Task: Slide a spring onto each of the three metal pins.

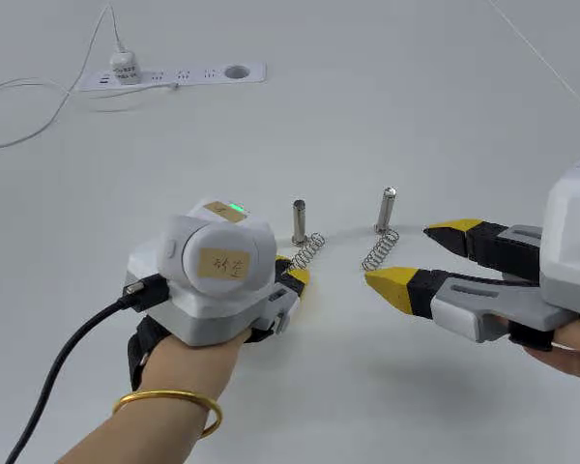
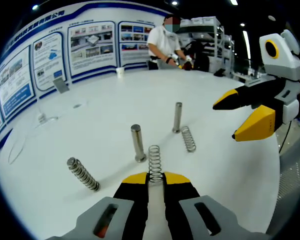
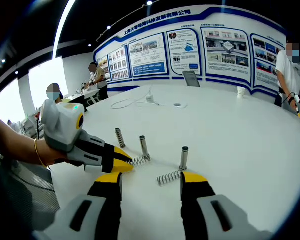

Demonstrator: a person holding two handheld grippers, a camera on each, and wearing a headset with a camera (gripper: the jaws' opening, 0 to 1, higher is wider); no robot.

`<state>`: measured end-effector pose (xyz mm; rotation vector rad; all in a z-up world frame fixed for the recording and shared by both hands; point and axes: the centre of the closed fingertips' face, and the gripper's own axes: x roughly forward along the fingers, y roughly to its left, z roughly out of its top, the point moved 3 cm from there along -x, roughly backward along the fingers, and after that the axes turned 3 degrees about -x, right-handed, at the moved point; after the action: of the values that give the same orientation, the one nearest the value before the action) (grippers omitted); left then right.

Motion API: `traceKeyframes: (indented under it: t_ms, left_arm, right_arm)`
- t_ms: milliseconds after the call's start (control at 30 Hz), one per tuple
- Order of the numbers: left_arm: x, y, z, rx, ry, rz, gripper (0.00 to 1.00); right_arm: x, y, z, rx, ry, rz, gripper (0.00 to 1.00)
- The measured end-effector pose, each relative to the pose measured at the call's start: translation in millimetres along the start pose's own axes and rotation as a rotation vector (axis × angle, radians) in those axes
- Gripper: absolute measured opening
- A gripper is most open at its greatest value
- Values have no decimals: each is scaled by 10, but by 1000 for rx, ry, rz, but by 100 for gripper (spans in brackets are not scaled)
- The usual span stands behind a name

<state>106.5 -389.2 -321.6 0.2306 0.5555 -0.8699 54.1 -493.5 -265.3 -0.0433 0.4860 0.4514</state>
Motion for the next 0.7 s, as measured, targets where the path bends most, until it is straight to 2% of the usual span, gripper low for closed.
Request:
traceKeyframes:
  t_ms: [367, 700]
  left_arm:
    - [-212, -48, 149, 5, -72, -15, 10]
    - [-414, -167, 364, -2, -185, -46, 10]
  right_arm:
    - [-3, 42, 187, 79, -61, 15, 46]
    - [20, 90, 378, 198, -131, 55, 42]
